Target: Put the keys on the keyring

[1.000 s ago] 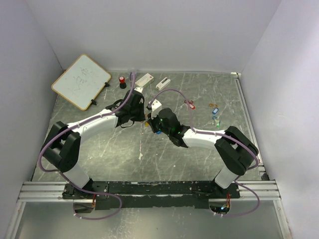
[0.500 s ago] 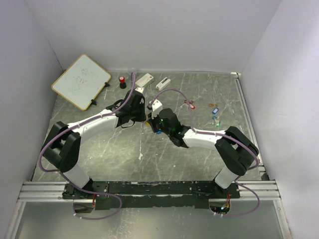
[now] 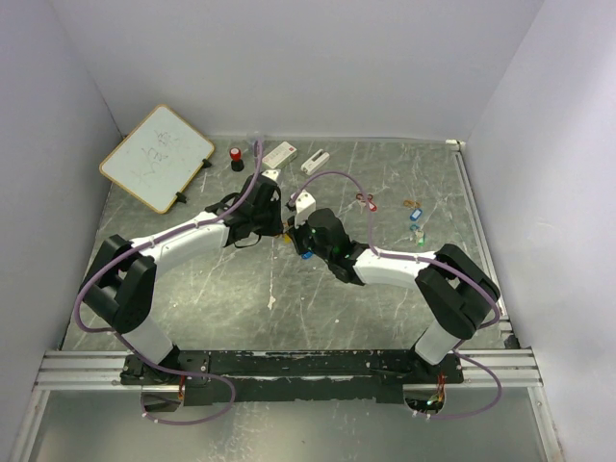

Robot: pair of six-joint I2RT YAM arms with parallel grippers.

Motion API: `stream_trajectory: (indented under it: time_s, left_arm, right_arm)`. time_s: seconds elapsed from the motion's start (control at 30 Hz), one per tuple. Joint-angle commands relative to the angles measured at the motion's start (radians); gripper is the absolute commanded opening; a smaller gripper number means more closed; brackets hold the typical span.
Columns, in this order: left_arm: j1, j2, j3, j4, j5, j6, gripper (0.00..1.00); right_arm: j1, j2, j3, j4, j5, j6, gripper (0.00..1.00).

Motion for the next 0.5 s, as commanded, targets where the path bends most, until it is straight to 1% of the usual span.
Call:
stream_trajectory:
  time_s: [0.0, 0.47]
  left_arm:
    - [-0.010, -0.029, 0.024, 0.013, 0.035, 0.009, 0.07]
    - [-0.022, -0.045, 0.021, 0.012, 0.036, 0.008, 0.07]
  right_arm:
    - [-0.009, -0.009, -0.002, 0.043, 0.017, 0.006, 0.00]
    - [-0.023, 0.003, 0.004, 0.039, 0.029, 0.012, 0.00]
